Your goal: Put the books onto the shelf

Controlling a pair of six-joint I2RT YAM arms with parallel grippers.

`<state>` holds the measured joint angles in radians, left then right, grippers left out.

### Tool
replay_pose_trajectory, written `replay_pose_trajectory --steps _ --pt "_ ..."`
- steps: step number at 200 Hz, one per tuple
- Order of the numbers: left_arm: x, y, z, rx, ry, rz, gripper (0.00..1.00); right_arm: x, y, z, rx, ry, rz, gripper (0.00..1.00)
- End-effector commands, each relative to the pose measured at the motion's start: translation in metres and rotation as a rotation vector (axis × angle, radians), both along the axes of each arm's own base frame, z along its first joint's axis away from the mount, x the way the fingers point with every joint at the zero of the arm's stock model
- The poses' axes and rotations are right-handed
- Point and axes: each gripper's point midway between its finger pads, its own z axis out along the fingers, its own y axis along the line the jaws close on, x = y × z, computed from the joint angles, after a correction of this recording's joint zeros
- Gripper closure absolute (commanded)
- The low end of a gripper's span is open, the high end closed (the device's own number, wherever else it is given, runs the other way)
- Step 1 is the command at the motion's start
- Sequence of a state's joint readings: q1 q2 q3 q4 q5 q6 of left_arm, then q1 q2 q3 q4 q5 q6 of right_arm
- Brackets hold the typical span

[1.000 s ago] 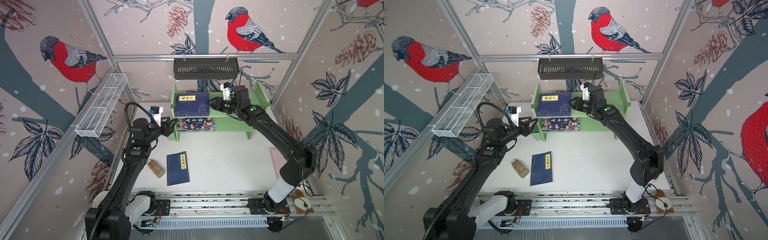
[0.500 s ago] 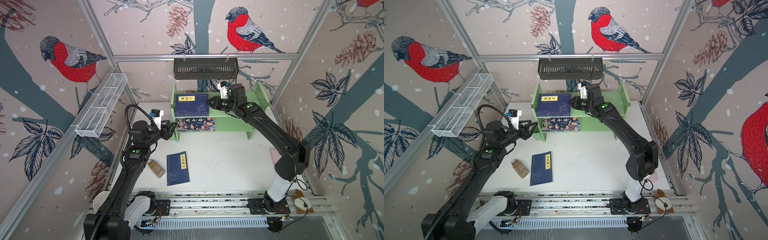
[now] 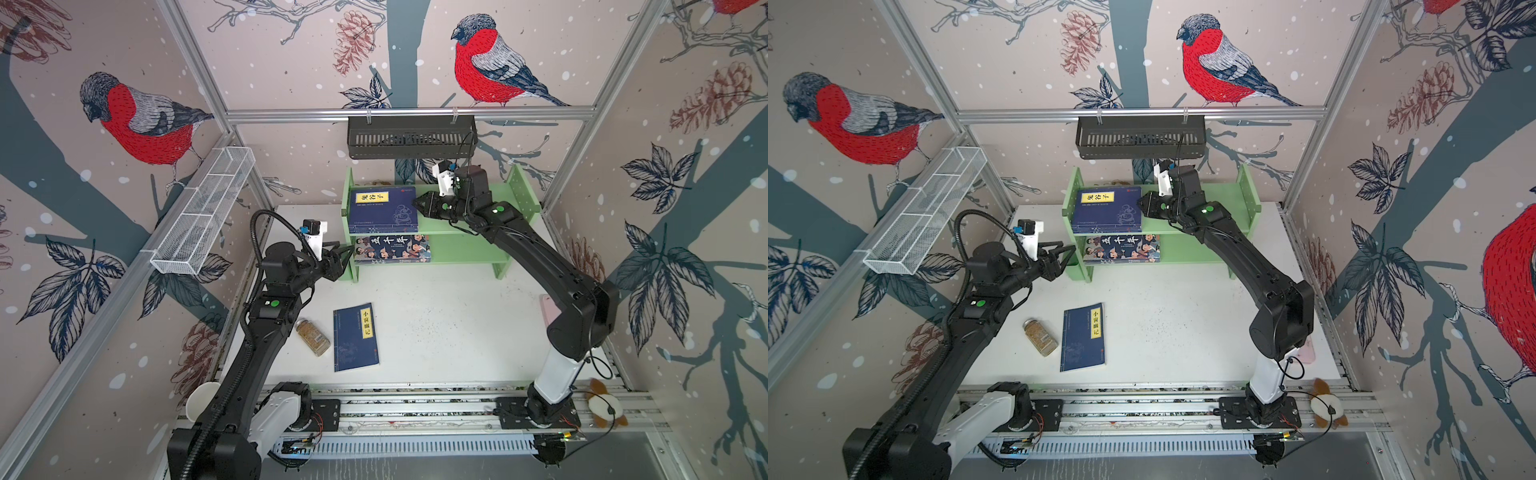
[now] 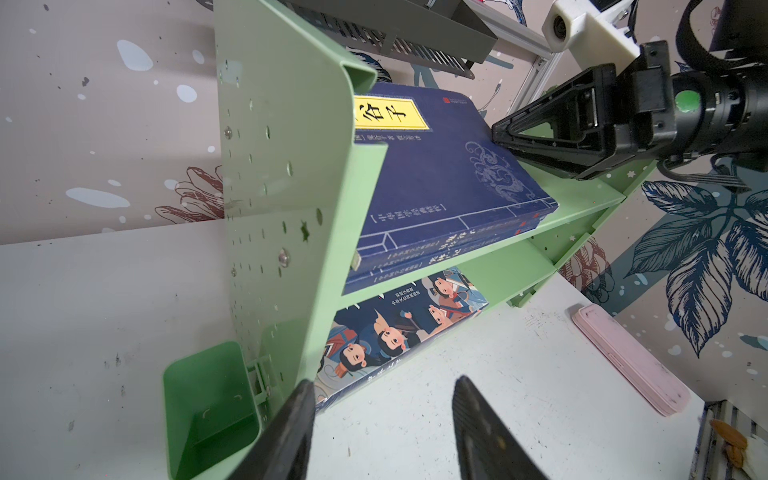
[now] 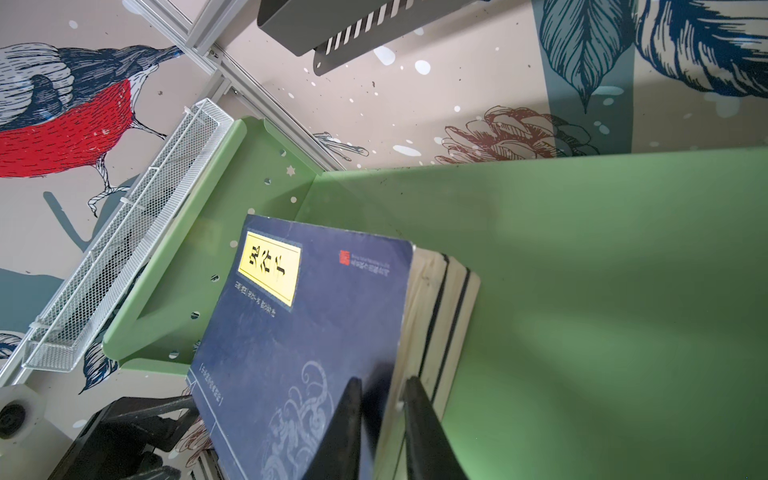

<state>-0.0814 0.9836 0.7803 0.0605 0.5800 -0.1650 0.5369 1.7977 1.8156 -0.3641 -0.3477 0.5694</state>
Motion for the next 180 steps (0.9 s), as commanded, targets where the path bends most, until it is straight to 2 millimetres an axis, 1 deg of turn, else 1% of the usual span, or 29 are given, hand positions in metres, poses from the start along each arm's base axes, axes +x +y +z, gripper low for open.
replay_pose_trajectory --steps 1,10,19,46,64,87,116,134,150,170,180 --pt "-0.002 -0.001 0.003 0.002 -0.019 -0.012 0.46 0.002 0.0 0.006 -0.016 -0.032 -0.005 0.78" --pt "-0.002 -0.001 0.003 0.002 -0.019 -0.012 0.46 0.002 0.001 0.006 -0.02 -0.034 -0.005 0.75" --pt "-0.002 -0.001 0.002 0.002 -0.017 -0.011 0.46 0.002 0.001 0.005 -0.024 -0.032 -0.005 0.71" --pt "-0.002 -0.001 0.003 0.0 -0.018 -0.01 0.46 0.001 0.001 0.006 -0.031 -0.035 -0.008 0.7" --pt "-0.002 -0.001 0.004 -0.002 -0.018 -0.01 0.46 0.002 0.0 0.007 -0.037 -0.043 -0.021 0.66" --pt "-0.002 0.0 0.004 -0.002 -0.015 -0.004 0.46 0.003 -0.006 0.013 -0.039 -0.064 -0.047 0.63" --pt "-0.002 0.001 0.004 0.001 -0.01 0.006 0.46 -0.002 -0.015 0.029 -0.02 -0.107 -0.082 0.63" --pt "-0.002 0.003 0.003 0.002 -0.004 0.016 0.45 -0.012 -0.021 0.04 0.0 -0.129 -0.087 0.64" --pt "0.001 0.006 0.002 0.003 0.008 0.041 0.45 -0.028 -0.024 0.044 0.011 -0.142 -0.066 0.66" --pt "0.004 0.01 0.004 0.003 0.011 0.069 0.45 -0.056 -0.021 0.045 0.027 -0.15 0.004 0.7" --pt "0.005 0.011 0.005 0.004 0.011 0.072 0.44 -0.071 -0.017 0.041 0.034 -0.146 0.047 0.71"
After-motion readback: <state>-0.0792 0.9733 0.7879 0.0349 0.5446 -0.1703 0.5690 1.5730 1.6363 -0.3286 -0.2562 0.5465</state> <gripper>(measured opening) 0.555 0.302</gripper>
